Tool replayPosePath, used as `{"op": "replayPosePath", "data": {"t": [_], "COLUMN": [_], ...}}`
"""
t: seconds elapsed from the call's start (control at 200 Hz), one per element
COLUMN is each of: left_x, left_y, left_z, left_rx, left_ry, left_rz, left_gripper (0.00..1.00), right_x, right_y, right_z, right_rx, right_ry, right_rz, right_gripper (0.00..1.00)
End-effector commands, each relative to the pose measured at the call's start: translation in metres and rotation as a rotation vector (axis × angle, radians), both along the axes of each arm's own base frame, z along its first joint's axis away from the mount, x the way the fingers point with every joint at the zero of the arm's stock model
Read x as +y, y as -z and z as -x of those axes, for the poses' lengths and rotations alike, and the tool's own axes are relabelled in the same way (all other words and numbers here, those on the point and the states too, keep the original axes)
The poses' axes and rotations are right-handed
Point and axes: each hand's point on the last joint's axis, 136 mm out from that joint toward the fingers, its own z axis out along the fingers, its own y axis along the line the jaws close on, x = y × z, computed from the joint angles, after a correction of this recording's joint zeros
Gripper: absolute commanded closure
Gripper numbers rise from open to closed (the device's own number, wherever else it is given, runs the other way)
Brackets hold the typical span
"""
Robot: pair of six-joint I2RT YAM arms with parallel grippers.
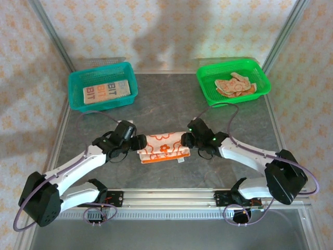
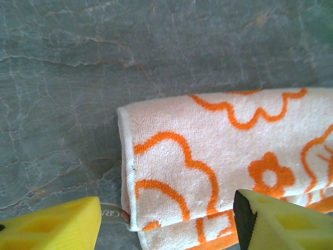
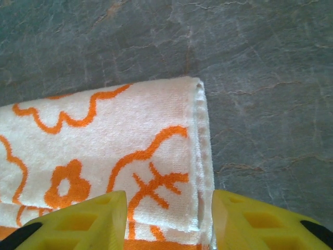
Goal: Fold and stack the towels
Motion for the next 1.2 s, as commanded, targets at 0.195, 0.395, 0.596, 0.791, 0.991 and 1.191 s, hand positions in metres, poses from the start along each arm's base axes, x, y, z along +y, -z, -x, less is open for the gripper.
{"op": "replayPosePath", "data": {"t": [0.195, 0.395, 0.596, 0.791, 0.991, 1.191], "left_x": [0.005, 0.008, 0.004, 0.0, -0.002, -0.002], "left_y": [0.024, 0.052, 0.061, 0.067, 0.067, 0.058], "left_z": [-0.008, -0.006, 0.002, 0.008, 0.01, 0.012], "left_rx": [0.131, 0.235, 0.264, 0.283, 0.289, 0.283], "left_ry": [-0.064, -0.077, -0.079, -0.079, -0.078, -0.082], "left_rz": [-0.045, -0.063, -0.018, 0.014, 0.029, 0.045], "left_gripper": [0.56, 0.62, 0.66, 0.69, 0.7, 1.0], "right_x": [0.001, 0.005, 0.005, 0.003, 0.005, 0.002], "right_y": [0.01, 0.034, 0.046, 0.047, 0.049, 0.039], "right_z": [-0.016, -0.019, -0.014, -0.006, 0.005, 0.004], "right_rx": [0.072, 0.154, 0.196, 0.216, 0.243, 0.217], "right_ry": [0.058, 0.056, 0.06, 0.074, 0.082, 0.09], "right_rz": [0.106, 0.128, 0.136, 0.112, 0.085, 0.085], "right_gripper": [0.67, 0.71, 0.71, 0.71, 0.72, 1.0]}}
